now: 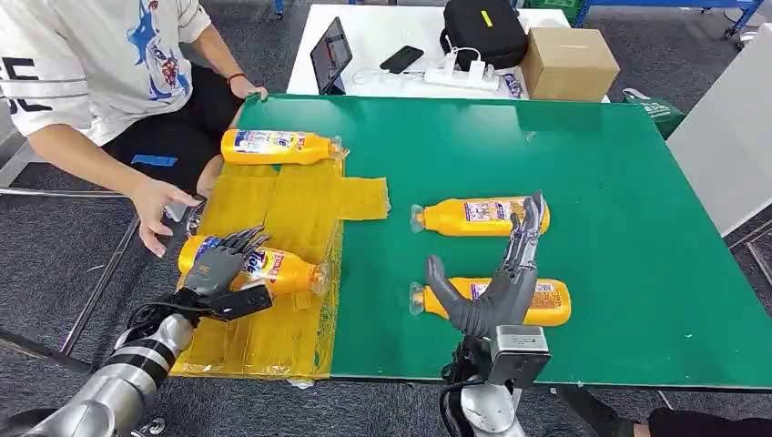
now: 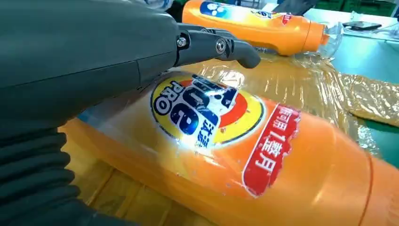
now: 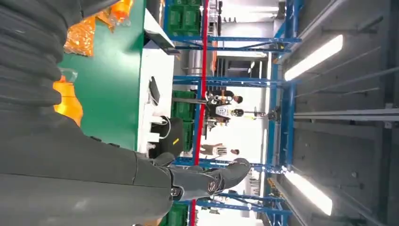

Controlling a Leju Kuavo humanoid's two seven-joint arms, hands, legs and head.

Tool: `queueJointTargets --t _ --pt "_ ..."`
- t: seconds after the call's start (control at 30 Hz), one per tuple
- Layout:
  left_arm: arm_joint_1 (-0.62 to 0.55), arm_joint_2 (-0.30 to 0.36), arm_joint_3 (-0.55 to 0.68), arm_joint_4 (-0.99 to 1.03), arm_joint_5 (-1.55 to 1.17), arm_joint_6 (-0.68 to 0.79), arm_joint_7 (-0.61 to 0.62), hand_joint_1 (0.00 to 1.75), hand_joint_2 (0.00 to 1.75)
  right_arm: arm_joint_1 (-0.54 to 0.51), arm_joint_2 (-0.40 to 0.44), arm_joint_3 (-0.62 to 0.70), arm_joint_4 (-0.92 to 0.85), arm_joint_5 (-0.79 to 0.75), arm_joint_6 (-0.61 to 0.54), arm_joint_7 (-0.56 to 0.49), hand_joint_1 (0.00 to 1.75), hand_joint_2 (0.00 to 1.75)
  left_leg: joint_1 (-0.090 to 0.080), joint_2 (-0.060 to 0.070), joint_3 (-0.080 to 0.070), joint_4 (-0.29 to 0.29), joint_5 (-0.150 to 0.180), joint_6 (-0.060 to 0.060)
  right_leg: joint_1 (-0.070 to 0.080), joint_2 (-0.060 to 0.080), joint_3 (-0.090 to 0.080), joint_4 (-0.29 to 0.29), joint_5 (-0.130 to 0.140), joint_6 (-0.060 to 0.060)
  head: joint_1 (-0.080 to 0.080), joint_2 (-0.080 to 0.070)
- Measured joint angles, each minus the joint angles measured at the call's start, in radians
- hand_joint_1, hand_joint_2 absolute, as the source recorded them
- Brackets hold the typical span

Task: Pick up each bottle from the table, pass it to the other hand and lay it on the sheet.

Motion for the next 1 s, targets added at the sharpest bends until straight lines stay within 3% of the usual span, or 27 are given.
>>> queueJointTargets --t 0.2,0.23,0.3,0.4,0.5,0.7,0.8,1.0 --pt "0.024 -0.006 0.038 -0.038 0.209 -0.152 -0.074 0.00 0.00 -0.002 0.004 0.000 0.018 0.009 0.011 0.000 0.00 1.75 0.000 0.000 0.001 0.000 0.000 0.000 0.000 0.000 0.000 0.000 0.000 0.000 0.000 0.000" --pt "0.038 -0.015 0.051 -0.057 0.256 -0.153 -0.084 0.00 1.75 -0.002 0.004 0.000 0.022 0.015 0.015 0.000 0.00 1.75 0.000 0.000 0.001 0.000 0.000 0.000 0.000 0.000 0.000 0.000 0.000 0.000 0.000 0.000" --pt "0.083 -0.056 0.107 -0.126 0.410 -0.078 -0.105 0.00 1.75 -0.008 0.005 0.000 0.050 0.068 0.039 0.010 0.00 1.75 0.000 0.001 0.000 0.000 0.000 0.000 0.000 0.000 -0.002 0.000 0.000 0.000 0.000 0.000" --pt "0.129 -0.150 0.241 -0.272 0.659 0.183 -0.154 0.00 1.75 -0.024 0.004 0.001 0.141 0.266 0.108 0.110 0.00 1.75 0.000 0.002 -0.002 0.000 0.000 0.000 0.000 0.000 -0.003 0.000 0.000 0.000 0.002 0.000" --pt "0.143 -0.180 0.299 -0.353 0.711 0.311 -0.176 0.00 1.75 -0.044 0.000 0.003 0.210 0.375 0.132 0.192 0.00 1.75 0.000 0.002 -0.002 0.000 0.000 0.000 0.000 0.001 -0.003 -0.001 0.001 0.000 0.000 0.000" --pt "0.210 -0.211 0.370 -0.567 0.821 0.490 -0.188 0.00 1.75 -0.071 -0.047 -0.025 0.337 0.454 0.201 0.308 0.00 1.75 0.000 0.001 -0.003 0.000 0.000 0.000 0.001 0.001 -0.004 0.000 0.000 0.000 0.000 0.000" --pt "0.256 -0.217 0.377 -0.651 0.845 0.501 -0.190 0.00 1.75 -0.070 -0.087 -0.066 0.363 0.491 0.218 0.356 0.00 1.75 0.000 0.000 -0.004 0.000 0.000 0.000 0.000 0.000 -0.005 -0.001 0.000 0.000 0.001 0.000" --pt "0.355 -0.255 0.364 -0.712 0.846 0.372 -0.190 0.00 1.75 -0.026 -0.139 -0.141 0.348 0.577 0.270 0.399 0.00 1.75 -0.001 0.001 -0.005 0.000 -0.001 0.001 -0.001 0.000 -0.006 -0.002 0.000 0.000 0.000 0.000"
